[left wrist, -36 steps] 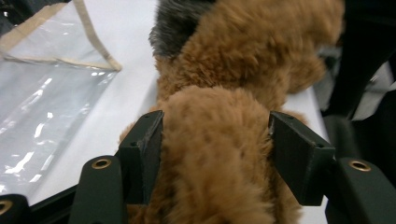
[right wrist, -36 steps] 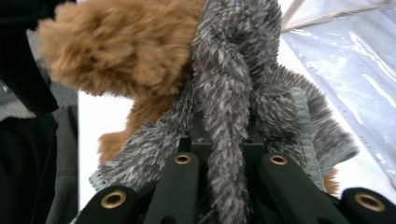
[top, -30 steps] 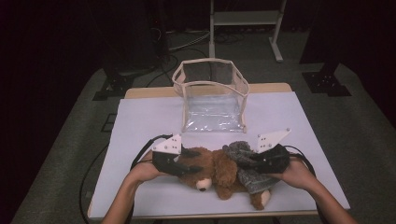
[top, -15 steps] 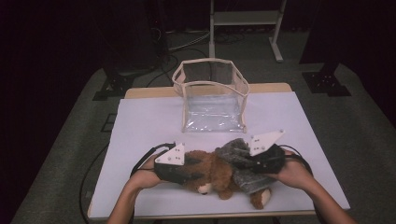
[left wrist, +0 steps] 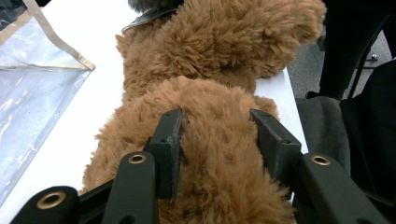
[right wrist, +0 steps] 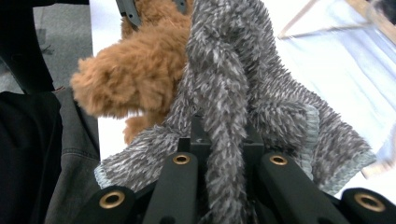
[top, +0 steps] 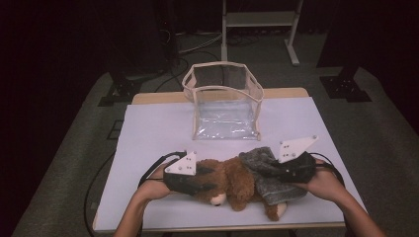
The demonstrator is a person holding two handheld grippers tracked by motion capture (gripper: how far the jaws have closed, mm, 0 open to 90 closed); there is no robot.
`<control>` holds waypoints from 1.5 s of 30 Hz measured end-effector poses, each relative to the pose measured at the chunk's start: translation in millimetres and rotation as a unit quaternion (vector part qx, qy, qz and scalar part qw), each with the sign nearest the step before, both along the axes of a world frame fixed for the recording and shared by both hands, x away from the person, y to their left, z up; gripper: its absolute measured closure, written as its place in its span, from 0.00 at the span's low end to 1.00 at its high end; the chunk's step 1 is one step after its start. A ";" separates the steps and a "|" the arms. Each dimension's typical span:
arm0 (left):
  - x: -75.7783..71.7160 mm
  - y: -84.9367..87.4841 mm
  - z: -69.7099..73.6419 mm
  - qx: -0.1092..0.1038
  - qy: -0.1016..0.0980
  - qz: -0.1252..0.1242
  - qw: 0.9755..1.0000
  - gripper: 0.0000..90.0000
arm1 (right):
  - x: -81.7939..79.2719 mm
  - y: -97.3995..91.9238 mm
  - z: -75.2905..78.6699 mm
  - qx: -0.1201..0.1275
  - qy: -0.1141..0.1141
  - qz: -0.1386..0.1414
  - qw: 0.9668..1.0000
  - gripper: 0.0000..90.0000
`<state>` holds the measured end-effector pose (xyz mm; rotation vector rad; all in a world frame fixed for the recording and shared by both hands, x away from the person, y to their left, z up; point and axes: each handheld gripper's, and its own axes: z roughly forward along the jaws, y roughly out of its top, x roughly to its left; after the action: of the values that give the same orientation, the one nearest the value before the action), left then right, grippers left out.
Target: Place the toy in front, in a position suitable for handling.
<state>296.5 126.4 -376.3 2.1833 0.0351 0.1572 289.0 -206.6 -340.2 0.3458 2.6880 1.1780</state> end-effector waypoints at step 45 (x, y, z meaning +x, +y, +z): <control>1.9 -3.9 1.4 -0.010 0.009 -0.003 1.000 0.61 | -6.9 -57.2 -31.6 0.051 0.048 -0.060 0.996 0.90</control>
<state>298.4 122.5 -374.9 2.1651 0.0395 0.1330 282.1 -263.8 -371.8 0.5850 2.6505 1.2976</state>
